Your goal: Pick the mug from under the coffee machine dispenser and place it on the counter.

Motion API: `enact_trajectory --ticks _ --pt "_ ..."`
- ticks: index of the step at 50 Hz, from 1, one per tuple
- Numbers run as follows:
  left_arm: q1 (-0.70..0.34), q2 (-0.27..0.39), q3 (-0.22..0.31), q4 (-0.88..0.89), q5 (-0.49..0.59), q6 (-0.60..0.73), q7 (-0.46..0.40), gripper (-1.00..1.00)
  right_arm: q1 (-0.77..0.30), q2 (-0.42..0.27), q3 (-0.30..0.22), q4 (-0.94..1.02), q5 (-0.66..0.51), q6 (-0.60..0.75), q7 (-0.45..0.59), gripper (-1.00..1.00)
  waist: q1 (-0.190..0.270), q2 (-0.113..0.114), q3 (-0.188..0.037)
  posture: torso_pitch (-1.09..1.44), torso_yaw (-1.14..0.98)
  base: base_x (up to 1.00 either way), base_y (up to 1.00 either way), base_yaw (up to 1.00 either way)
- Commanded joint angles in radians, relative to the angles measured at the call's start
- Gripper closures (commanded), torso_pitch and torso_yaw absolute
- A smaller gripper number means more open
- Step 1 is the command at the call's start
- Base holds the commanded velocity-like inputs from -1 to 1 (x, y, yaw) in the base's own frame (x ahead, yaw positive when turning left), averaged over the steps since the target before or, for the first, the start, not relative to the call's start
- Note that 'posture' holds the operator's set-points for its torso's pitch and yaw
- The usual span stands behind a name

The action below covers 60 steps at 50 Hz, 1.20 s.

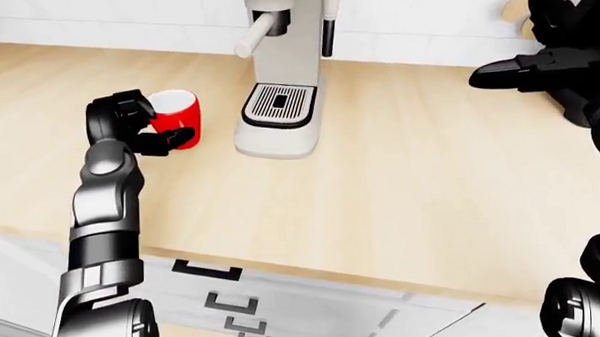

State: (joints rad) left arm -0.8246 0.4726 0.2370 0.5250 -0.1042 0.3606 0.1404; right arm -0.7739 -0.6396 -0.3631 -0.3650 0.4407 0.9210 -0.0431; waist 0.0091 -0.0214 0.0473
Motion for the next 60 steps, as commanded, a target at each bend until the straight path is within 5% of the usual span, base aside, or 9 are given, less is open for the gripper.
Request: enact_trajectory --ticks 1,4,6,9,21,32,54,60 --pt "-0.042 0.019 0.013 -0.058 -0.004 -0.047 0.0 0.87 -0.029 -0.017 -0.016 -0.02 -0.002 -0.028 -0.003 -1.0 0.0 0.003 -0.031 0.0 0.0 0.0 0.0 0.0" --pt "-0.042 0.02 0.013 -0.056 -0.004 -0.049 -0.003 0.74 -0.029 -0.017 -0.015 -0.02 -0.002 -0.029 -0.004 -1.0 0.0 0.004 -0.031 0.0 0.0 0.0 0.0 0.0" --pt "-0.041 0.02 0.014 -0.054 -0.005 -0.05 -0.004 0.21 -0.027 -0.016 -0.014 -0.021 -0.002 -0.029 -0.004 -1.0 0.0 0.004 -0.031 0.0 0.0 0.0 0.0 0.0" --pt "-0.041 0.021 0.013 -0.057 -0.003 -0.048 -0.005 -0.29 -0.029 -0.017 -0.016 -0.023 0.0 -0.027 -0.004 -1.0 0.0 0.004 -0.032 0.0 0.0 0.0 0.0 0.0" --pt "-0.042 0.021 0.013 -0.064 0.001 -0.041 -0.004 -0.81 -0.034 -0.022 -0.016 -0.024 0.005 -0.022 -0.004 -1.0 0.0 0.006 -0.032 0.0 0.0 0.0 0.0 0.0" --pt "-0.049 0.029 0.018 -0.081 -0.006 -0.019 -0.01 -0.93 -0.041 -0.026 -0.015 -0.027 0.008 -0.016 -0.007 -1.0 -0.001 0.007 -0.032 0.0 0.0 0.0 0.0 0.0" --pt "-0.01 0.073 0.063 -0.444 -0.122 0.362 -0.123 -1.0 -0.047 -0.034 -0.014 -0.021 0.012 -0.017 -0.005 -1.0 -0.003 0.013 -0.027 0.0 0.0 0.0 0.0 0.0" --pt "-0.068 0.123 0.077 -0.504 -0.156 0.442 -0.147 -1.0 -0.046 -0.032 -0.013 -0.02 0.009 -0.019 -0.004 -1.0 -0.003 0.011 -0.023 0.0 0.0 0.0 0.0 0.0"
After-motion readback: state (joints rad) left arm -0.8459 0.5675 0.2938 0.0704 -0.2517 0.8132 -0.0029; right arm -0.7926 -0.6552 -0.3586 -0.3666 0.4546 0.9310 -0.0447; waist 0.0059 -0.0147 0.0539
